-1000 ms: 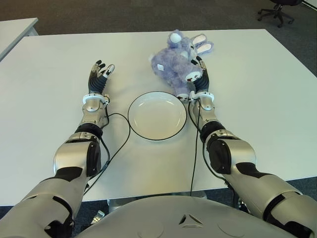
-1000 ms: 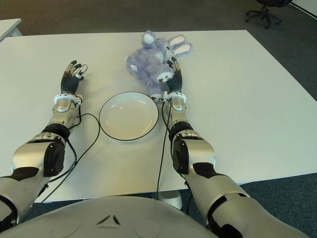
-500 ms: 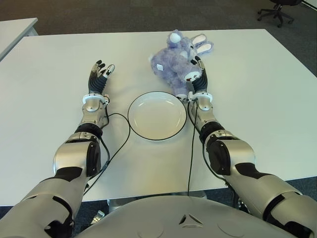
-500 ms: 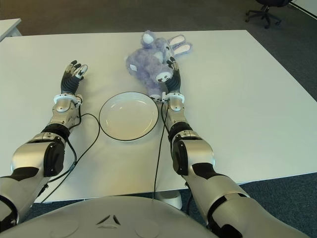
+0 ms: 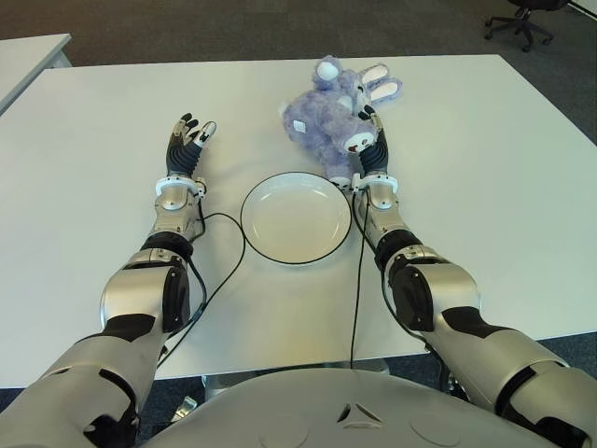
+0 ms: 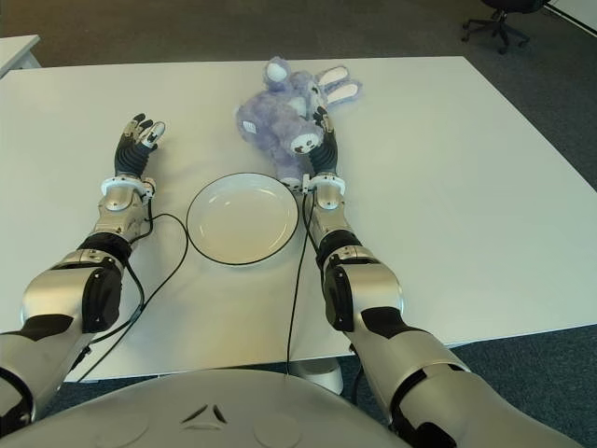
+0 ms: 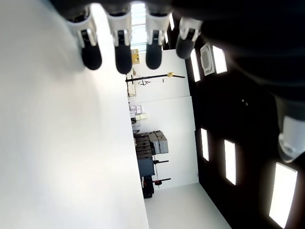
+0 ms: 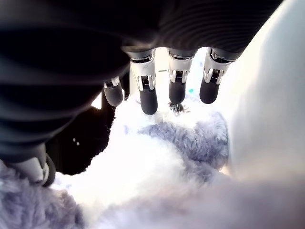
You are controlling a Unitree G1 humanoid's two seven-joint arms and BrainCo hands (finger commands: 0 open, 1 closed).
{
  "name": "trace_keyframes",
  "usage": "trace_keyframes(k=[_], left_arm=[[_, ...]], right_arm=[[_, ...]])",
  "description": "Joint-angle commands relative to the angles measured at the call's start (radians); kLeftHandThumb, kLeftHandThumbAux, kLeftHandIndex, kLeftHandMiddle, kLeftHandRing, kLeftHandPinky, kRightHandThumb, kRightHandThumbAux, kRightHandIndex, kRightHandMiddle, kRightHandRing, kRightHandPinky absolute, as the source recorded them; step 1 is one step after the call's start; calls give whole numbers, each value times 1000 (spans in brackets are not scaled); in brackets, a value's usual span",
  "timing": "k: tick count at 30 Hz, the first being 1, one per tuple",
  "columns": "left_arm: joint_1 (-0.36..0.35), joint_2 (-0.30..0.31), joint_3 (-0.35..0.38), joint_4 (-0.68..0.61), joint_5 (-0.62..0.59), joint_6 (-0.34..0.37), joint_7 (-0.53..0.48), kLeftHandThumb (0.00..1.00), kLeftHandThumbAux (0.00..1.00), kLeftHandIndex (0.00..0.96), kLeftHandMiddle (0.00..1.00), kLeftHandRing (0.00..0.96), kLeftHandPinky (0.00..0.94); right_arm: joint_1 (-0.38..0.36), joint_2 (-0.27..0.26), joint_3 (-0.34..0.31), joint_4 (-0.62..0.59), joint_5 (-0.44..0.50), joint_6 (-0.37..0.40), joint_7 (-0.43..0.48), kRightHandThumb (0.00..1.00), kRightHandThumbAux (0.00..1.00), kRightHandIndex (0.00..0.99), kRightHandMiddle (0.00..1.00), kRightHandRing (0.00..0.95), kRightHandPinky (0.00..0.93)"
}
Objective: Put the doll into the plate.
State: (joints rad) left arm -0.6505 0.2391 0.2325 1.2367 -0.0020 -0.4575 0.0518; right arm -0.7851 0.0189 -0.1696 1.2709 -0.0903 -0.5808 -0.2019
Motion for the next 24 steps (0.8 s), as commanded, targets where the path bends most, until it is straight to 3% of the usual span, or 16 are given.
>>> trace_keyframes(k=[1,11,16,24], left_arm=[[83,-28,1,55,-9,47,-17,0,493,0,128,143,152],[82,-26,4,56,-11,49,-21,0,500,0,129,142,127],[82,-25,5,56,-11,47,-23,0,496,0,126,136,128],[81,-24,3,57,-9,50,-23,0,492,0,122,127,117]], right_arm=[[88,24,9,48,-6,4,-14,388,387,0,0,0,12],[90,31,31,42,-19,-31,-40,400,369,0,0,0,0],[92,31,60,36,-43,-74,-76,345,395,0,0,0,0],[88,28,76,40,-49,-75,-99,302,397,0,0,0,0]])
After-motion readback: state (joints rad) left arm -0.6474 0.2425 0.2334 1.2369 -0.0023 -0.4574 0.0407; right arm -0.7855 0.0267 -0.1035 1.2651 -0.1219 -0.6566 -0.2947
